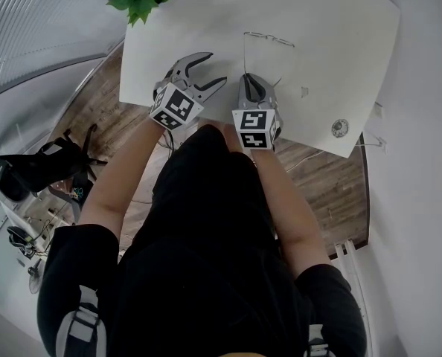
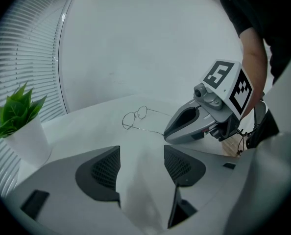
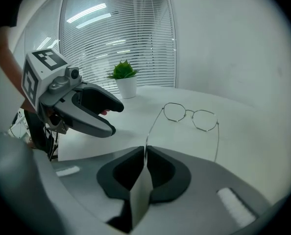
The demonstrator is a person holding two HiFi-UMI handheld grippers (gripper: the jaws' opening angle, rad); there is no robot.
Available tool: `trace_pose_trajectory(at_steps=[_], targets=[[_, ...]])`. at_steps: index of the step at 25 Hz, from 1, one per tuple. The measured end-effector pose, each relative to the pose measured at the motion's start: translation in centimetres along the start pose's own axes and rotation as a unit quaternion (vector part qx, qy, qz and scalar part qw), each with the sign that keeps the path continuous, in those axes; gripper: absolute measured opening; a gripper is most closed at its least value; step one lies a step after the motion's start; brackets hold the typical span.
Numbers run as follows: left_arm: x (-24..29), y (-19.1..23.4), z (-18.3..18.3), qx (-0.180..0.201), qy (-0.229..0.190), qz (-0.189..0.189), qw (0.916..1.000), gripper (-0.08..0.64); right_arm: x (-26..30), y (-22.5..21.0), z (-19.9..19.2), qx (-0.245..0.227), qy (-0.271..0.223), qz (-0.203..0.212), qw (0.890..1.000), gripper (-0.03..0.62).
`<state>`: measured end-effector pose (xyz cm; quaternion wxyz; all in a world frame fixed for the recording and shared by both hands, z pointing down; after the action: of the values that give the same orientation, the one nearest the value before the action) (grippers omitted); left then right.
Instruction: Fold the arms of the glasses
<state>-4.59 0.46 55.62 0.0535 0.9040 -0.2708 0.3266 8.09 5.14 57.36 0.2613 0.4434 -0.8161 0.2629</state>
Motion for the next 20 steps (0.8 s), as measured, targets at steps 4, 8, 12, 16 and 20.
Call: trace_pose_trajectory(at_steps=[4, 8, 12, 16, 20], targets=[[0.2, 0.2, 0.5, 0.001, -0.004, -0.002, 1.0, 0.284, -0.5, -0.5, 0.1, -0.007, 0.003, -0.005, 1.0, 0.031], [0.6, 0.4, 1.1, 0.004, -0.007, -0.007, 0.9999, 0.284, -0.8, -1.2, 0.1, -0.009, 0.006, -0.008, 1.0, 0.031], [1.1, 0.5, 1.7, 0.006, -0.009, -0.012, 0.9999, 0.284, -1.0, -2.0, 0.3, -0.008, 0.009, -0.013, 1.0, 0.029], [1.5, 0.6, 2.0, 0.007, -0.011, -0.017, 0.9998, 0.284, -1.1, -2.7, 0.6, -0.015, 0.011, -0.024, 1.0, 0.029], [1.8, 0.7, 2.3, 0.008, -0.012, -0.021, 0.9997, 0.284, -1.2, -3.4, 0.9, -0.021, 0.016, -0.032, 0.999, 0.029]])
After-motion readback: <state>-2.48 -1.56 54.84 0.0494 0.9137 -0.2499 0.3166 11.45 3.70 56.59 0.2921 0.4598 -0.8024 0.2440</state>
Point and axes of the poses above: the fingertips, and each gripper's own axes: x forward along the fingers, y to its left, z out of its top, the point moved 7 cm from there along -x, backward along the fingers, and after that the axes turned 10 degrees about z, right-handed, at the moved point
